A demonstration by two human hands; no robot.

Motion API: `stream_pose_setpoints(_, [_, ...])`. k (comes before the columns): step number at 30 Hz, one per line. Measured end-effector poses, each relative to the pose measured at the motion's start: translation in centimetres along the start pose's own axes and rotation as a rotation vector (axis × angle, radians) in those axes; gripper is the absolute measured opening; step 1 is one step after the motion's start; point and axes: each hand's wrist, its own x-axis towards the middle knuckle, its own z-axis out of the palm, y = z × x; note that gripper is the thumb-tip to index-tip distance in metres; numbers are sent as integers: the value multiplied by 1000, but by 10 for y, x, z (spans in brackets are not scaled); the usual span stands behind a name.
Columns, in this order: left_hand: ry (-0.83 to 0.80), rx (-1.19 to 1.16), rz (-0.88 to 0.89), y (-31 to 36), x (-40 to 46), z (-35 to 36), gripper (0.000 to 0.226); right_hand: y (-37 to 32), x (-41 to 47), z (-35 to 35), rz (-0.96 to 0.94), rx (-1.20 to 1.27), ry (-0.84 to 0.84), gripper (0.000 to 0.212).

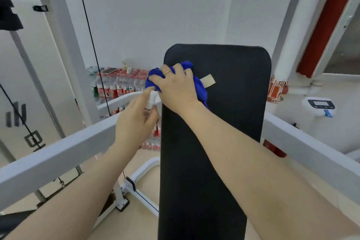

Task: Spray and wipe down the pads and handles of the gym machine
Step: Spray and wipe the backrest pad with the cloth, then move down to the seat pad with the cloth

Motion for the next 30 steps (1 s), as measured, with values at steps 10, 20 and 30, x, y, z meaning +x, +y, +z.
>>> stream_pose_setpoints(10, [-197,-66,-20,-13,-99,36,52,-16,-222,70,-219,-25,-456,45])
stream_pose_setpoints(20, [-567,-122,-133,10,-270,71,54,-42,-402,83,137,269,-907,37])
stream_pose_setpoints(30, [-1110,184,-287,1,-531,110,48,-126,-561,149,217,510,-1048,33])
